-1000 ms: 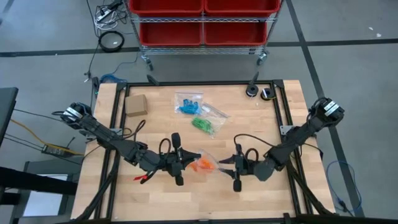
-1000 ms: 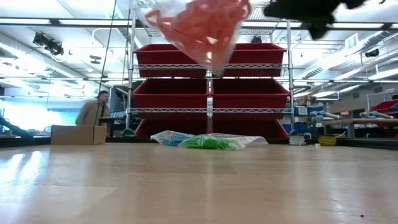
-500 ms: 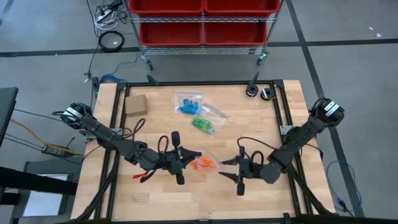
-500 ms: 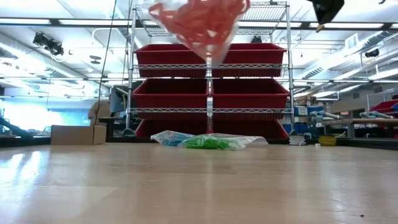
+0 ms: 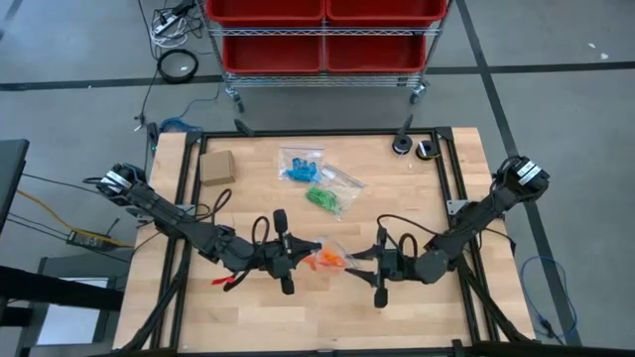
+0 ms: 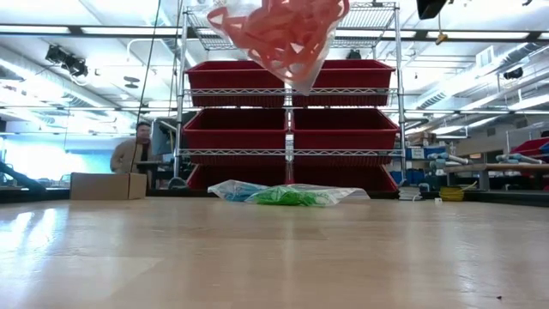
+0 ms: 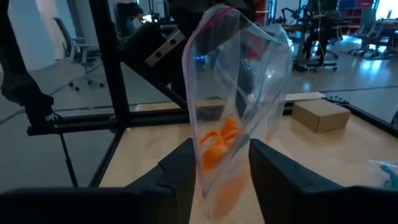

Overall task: Sort rubber bands
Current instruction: Close the transparent zip bag

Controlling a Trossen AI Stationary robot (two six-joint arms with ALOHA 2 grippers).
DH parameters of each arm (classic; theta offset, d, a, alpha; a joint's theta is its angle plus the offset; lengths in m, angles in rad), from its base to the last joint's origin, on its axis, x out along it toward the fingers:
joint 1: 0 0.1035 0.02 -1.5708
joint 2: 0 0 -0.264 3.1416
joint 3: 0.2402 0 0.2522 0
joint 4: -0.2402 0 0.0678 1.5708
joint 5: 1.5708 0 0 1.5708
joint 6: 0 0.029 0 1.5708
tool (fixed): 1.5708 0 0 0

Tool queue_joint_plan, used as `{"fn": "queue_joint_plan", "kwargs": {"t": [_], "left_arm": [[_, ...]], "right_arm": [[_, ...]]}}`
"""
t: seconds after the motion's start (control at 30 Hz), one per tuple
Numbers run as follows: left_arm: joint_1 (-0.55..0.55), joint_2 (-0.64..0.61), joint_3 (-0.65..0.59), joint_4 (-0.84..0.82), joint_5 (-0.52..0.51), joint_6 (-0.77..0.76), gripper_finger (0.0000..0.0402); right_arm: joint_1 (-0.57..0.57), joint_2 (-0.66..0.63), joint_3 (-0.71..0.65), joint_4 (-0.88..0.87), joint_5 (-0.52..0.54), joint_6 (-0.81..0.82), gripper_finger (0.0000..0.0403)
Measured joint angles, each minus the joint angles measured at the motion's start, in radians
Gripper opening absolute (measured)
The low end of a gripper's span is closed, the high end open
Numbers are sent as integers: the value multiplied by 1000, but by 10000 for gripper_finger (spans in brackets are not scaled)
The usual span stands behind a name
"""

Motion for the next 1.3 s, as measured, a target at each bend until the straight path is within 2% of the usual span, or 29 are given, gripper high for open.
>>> {"fn": "queue_joint_plan", "kwargs": {"t": [0.27,0.67,0.87,1.0,1.1,1.2,1.3], "left_arm": [[0,0,0,-7,0,-7,12],[0,0,0,-50,0,-7,12],[-8,0,0,-123,0,-8,12],[-25,0,0,-153,0,-2,12],[-43,0,0,-170,0,75,12],[-66,-1,0,-194,-2,180,12],[-80,-2,35,-310,1,230,12]], "right_arm": [[0,0,0,9,-8,-23,82],[0,0,0,25,-25,-38,69],[0,0,0,24,-27,-112,10],[-9,-1,0,11,-79,-127,2],[-30,-7,29,-99,-124,-91,1],[-56,-25,97,-297,-170,-32,0],[-86,-44,186,-490,-223,-17,0]]}}
